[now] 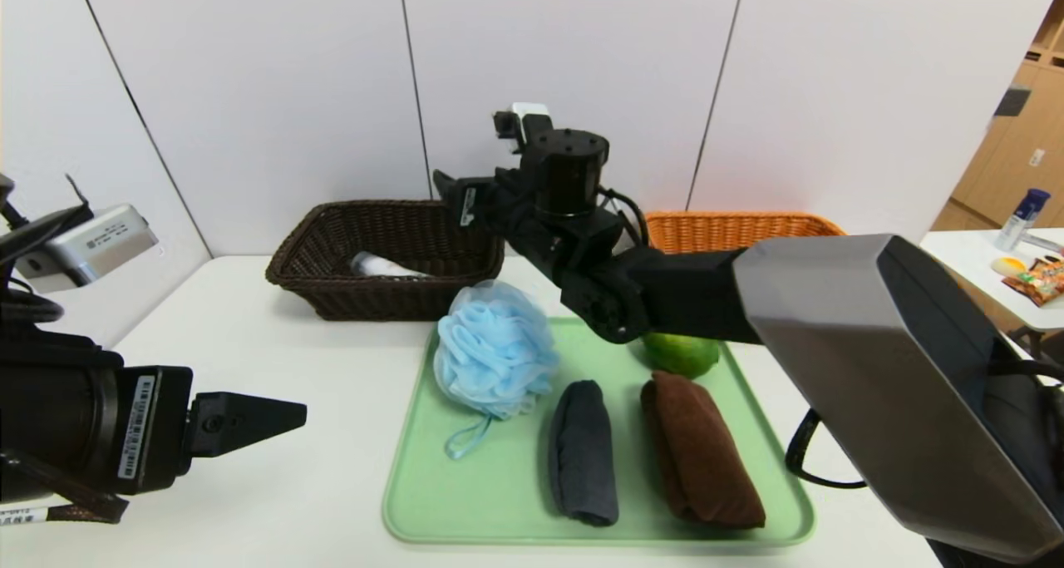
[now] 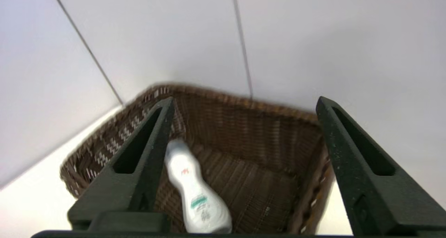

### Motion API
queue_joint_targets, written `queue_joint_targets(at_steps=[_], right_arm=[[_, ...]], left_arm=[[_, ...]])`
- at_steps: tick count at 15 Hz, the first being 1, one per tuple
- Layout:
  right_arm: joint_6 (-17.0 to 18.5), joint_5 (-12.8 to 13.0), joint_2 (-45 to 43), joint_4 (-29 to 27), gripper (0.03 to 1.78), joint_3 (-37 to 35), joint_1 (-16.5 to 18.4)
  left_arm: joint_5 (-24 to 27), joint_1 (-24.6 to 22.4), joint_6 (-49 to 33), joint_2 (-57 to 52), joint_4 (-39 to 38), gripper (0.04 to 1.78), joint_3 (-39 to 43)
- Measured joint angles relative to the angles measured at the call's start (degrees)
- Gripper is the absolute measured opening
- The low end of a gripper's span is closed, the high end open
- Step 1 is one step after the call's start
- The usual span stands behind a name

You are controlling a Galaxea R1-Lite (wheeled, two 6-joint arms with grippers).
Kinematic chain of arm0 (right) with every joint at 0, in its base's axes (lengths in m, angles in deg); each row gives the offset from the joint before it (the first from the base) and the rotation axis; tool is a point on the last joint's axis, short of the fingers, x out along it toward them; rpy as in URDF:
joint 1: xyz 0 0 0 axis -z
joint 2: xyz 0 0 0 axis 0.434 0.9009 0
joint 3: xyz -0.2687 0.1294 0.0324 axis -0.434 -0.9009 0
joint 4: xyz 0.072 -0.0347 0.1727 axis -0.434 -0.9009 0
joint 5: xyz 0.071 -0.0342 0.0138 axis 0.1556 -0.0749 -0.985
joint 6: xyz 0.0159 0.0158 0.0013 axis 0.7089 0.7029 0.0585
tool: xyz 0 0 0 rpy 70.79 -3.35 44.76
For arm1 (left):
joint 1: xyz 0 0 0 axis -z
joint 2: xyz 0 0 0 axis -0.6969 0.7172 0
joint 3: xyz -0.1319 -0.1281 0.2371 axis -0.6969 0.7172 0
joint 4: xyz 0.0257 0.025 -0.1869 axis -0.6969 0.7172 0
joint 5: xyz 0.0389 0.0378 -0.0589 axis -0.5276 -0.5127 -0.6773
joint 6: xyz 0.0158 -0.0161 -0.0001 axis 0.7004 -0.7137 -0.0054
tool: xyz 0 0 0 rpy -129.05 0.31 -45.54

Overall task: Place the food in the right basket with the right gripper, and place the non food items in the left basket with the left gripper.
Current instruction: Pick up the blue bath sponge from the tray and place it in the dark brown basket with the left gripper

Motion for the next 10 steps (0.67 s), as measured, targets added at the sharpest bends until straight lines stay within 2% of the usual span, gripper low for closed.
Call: queue_joint_targets(at_steps=[2, 4, 7, 10], right_arm=[[0.5, 1.1, -4.2, -3.6, 1.49, -0.3, 0.8], [1.8, 1.4, -10.3, -11.7, 1.54, -1.7, 1.6], [5.4, 0.7, -19.9, -30.6, 1.59, -4.3, 3.6], [7.7, -0.2, -28.8, -53.9, 1.63, -6.3, 9.2]], left_arm=[[0.0, 0.0, 0.0, 1.1, 0.3, 1.69, -3.6], [0.0, 0.0, -0.3, 3.8, 1.5, 1.69, -9.0], [0.2, 0.1, -0.5, 10.4, 5.7, 1.69, -18.1], [0.2, 1.3, -1.3, 19.2, 7.9, 1.69, -26.7]])
